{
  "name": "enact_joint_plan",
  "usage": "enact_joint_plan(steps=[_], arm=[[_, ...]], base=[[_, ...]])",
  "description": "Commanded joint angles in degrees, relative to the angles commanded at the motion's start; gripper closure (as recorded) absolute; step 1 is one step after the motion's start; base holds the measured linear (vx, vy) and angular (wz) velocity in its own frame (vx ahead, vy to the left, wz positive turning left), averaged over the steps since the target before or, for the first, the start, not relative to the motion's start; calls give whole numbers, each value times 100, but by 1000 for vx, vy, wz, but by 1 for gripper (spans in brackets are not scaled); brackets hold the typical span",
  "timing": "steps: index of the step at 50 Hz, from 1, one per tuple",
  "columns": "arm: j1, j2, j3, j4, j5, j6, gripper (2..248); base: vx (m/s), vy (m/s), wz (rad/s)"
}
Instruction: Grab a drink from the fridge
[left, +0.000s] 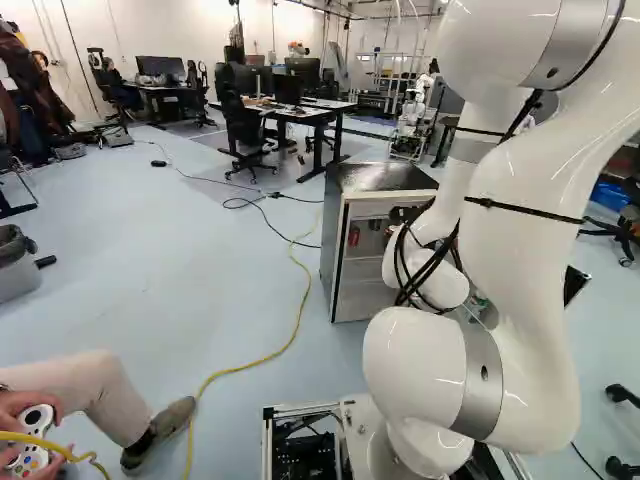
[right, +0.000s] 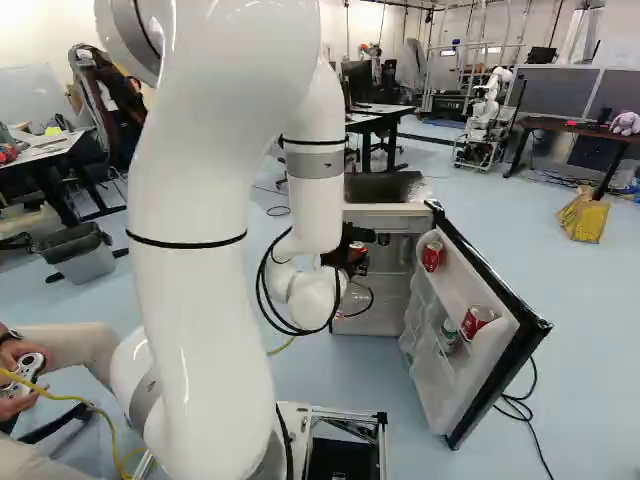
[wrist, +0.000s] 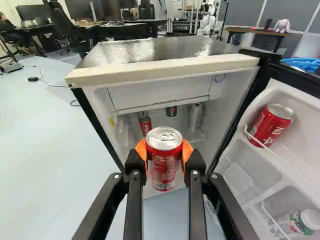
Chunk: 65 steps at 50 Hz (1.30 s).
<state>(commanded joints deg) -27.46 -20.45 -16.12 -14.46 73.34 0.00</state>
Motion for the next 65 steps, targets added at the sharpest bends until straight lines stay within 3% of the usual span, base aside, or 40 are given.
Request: enact_joint_plan(steps=[65], arm=[[209,860,-220,86,-1149,0,162]], base=[[0,0,0]])
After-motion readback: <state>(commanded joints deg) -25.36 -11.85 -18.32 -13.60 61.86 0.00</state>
